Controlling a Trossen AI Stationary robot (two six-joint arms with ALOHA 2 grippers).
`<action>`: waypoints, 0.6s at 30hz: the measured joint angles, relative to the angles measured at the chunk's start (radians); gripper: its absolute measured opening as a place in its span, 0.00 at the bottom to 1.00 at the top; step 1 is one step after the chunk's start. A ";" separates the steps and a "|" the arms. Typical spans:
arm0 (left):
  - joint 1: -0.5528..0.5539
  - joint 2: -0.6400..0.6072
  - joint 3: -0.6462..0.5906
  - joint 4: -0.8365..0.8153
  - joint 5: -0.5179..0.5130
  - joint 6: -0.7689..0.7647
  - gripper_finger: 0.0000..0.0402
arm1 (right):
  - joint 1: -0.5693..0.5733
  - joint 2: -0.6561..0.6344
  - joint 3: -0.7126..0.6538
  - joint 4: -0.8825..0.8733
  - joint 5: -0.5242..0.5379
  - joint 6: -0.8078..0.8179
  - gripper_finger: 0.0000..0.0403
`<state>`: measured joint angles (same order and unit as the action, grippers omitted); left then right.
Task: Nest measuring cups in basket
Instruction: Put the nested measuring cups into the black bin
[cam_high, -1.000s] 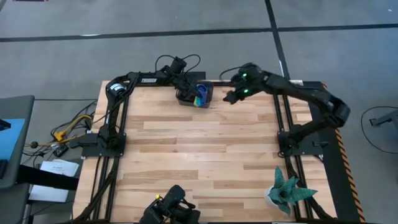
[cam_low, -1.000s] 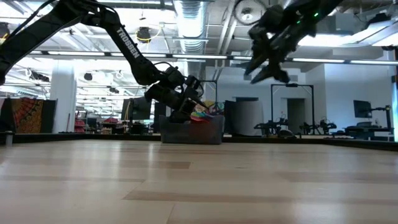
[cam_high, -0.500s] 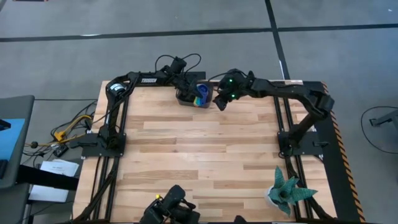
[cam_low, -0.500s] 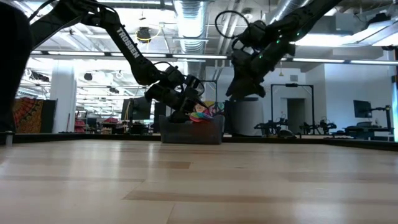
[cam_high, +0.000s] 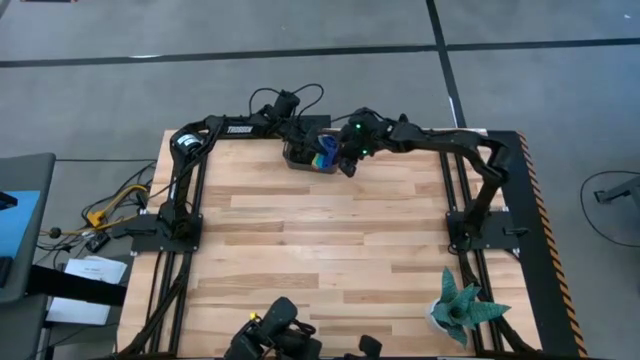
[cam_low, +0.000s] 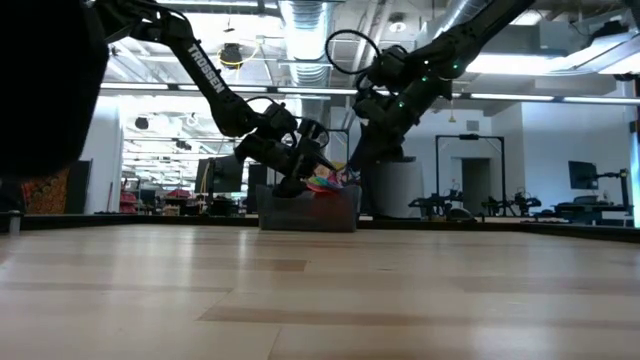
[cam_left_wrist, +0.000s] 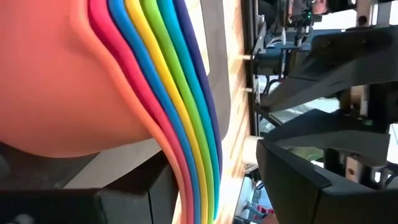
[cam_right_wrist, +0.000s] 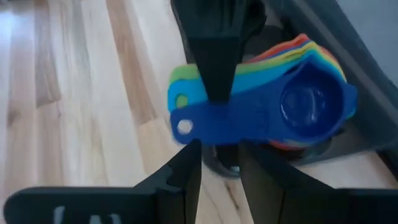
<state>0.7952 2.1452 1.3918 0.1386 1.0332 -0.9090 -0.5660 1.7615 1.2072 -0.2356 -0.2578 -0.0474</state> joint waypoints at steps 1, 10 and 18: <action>0.000 0.000 0.000 0.000 0.000 -0.001 0.48 | -0.001 0.014 0.011 0.004 0.000 -0.006 0.32; 0.005 0.000 0.000 -0.001 -0.001 0.011 0.48 | -0.004 0.078 0.061 -0.049 0.020 -0.038 0.32; 0.006 0.000 0.000 -0.016 -0.024 0.052 0.48 | -0.014 0.078 0.063 -0.057 0.025 -0.089 0.31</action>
<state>0.8013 2.1452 1.3918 0.1223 1.0097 -0.8567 -0.5804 1.8393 1.2701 -0.2924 -0.2331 -0.1366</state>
